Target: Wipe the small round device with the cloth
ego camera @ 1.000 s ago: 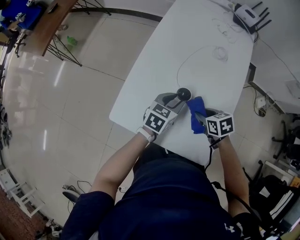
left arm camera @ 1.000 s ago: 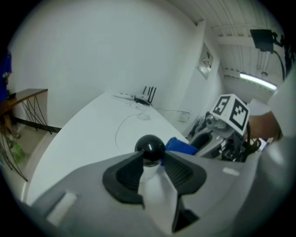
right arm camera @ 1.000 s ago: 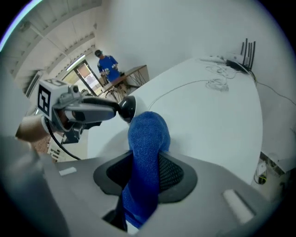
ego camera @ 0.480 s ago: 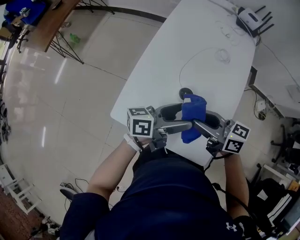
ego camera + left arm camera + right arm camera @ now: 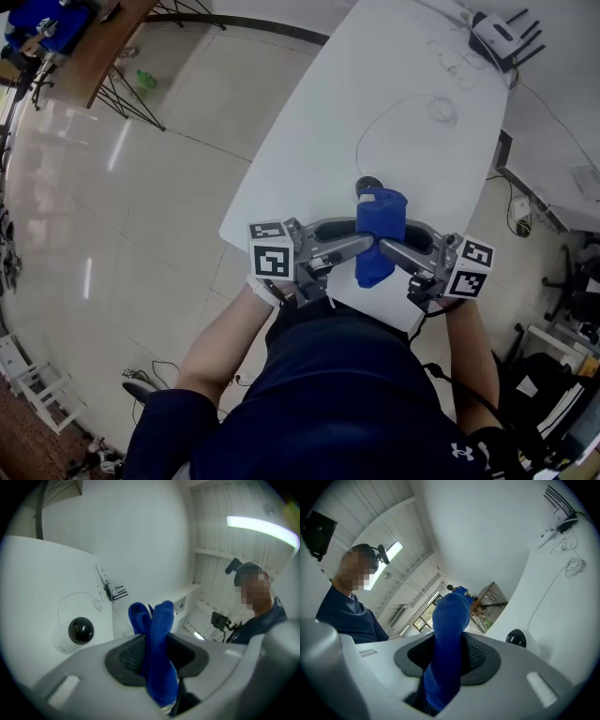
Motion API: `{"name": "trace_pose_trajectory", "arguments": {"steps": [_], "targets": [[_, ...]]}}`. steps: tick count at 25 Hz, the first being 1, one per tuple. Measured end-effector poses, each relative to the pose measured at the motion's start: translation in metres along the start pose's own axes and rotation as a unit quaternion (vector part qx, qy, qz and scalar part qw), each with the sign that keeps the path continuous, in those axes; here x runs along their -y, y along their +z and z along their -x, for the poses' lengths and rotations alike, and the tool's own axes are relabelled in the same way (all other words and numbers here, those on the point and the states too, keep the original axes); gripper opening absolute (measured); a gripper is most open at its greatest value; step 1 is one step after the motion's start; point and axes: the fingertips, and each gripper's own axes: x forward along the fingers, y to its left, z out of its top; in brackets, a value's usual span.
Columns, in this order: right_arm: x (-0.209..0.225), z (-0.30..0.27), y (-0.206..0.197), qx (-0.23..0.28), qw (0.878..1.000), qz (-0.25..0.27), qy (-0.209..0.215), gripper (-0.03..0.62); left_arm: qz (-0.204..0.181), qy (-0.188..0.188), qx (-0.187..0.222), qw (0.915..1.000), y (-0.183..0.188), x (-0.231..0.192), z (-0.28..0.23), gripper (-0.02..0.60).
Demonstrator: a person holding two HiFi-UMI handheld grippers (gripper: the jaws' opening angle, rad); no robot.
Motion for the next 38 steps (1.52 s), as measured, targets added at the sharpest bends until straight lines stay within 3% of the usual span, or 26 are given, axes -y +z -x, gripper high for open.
{"name": "trace_pose_trajectory", "arguments": {"steps": [3,6,9,11,14,17,20,21,22,23,26,27,28,29,31,34,36,38], "targets": [[0.009,0.0,-0.001,0.012,1.0,-0.011,-0.015,0.185,-0.028,0.034,-0.013,0.999,0.003,-0.007,0.0,0.118],[0.02,0.01,0.011,0.057,0.998,-0.026,-0.033,0.225,-0.072,0.068,-0.013,0.995,0.016,-0.017,0.004,0.115],[0.05,0.03,0.023,0.091,0.99,-0.019,-0.104,0.213,-0.121,0.143,-0.039,0.9815,0.032,-0.039,0.015,0.114],[0.081,0.037,0.014,0.059,0.981,0.02,-0.186,0.177,-0.182,0.203,-0.102,0.9567,0.032,-0.055,0.022,0.114],[0.121,0.033,-0.01,-0.046,0.952,0.12,-0.278,0.173,-0.272,0.26,-0.209,0.9028,0.024,-0.074,0.017,0.114],[0.129,0.018,-0.018,-0.113,0.922,0.223,-0.294,0.179,-0.339,0.27,-0.287,0.8543,0.014,-0.084,-0.002,0.114],[0.13,-0.001,-0.024,-0.132,0.915,0.251,-0.288,0.165,-0.403,0.259,-0.351,0.8046,0.006,-0.088,-0.014,0.115],[0.133,-0.006,-0.026,-0.134,0.915,0.25,-0.287,0.16,-0.406,0.261,-0.361,0.7978,0.007,-0.092,-0.012,0.115],[0.135,-0.011,-0.028,-0.135,0.916,0.247,-0.286,0.156,-0.391,0.265,-0.363,0.8032,0.009,-0.098,-0.008,0.115],[0.137,-0.015,-0.029,-0.134,0.918,0.244,-0.283,0.155,-0.357,0.27,-0.354,0.8211,0.014,-0.104,-0.004,0.115],[0.137,-0.021,-0.029,-0.123,0.925,0.232,-0.275,0.156,-0.192,0.269,-0.27,0.9045,0.034,-0.125,0.008,0.117],[0.135,-0.021,-0.029,-0.121,0.927,0.229,-0.273,0.156,-0.129,0.26,-0.232,0.9282,0.039,-0.134,0.013,0.117],[0.134,-0.022,-0.029,-0.119,0.927,0.228,-0.271,0.156,-0.068,0.25,-0.196,0.9459,0.043,-0.143,0.02,0.117],[0.132,-0.023,-0.03,-0.12,0.928,0.228,-0.27,0.156,-0.013,0.239,-0.163,0.9571,0.045,-0.152,0.028,0.117],[0.131,-0.028,-0.033,-0.125,0.927,0.231,-0.267,0.157,0.068,0.223,-0.115,0.9656,0.043,-0.168,0.043,0.117],[0.133,-0.032,-0.037,-0.134,0.924,0.24,-0.266,0.16,0.147,0.205,-0.073,0.9648,0.031,-0.179,0.055,0.117],[0.134,-0.03,-0.037,-0.133,0.924,0.239,-0.267,0.158,0.16,0.211,-0.068,0.9618,0.02,-0.19,0.061,0.117],[0.134,-0.028,-0.036,-0.131,0.925,0.236,-0.267,0.158,0.146,0.241,-0.087,0.9557,0.007,-0.204,0.068,0.117]]}}
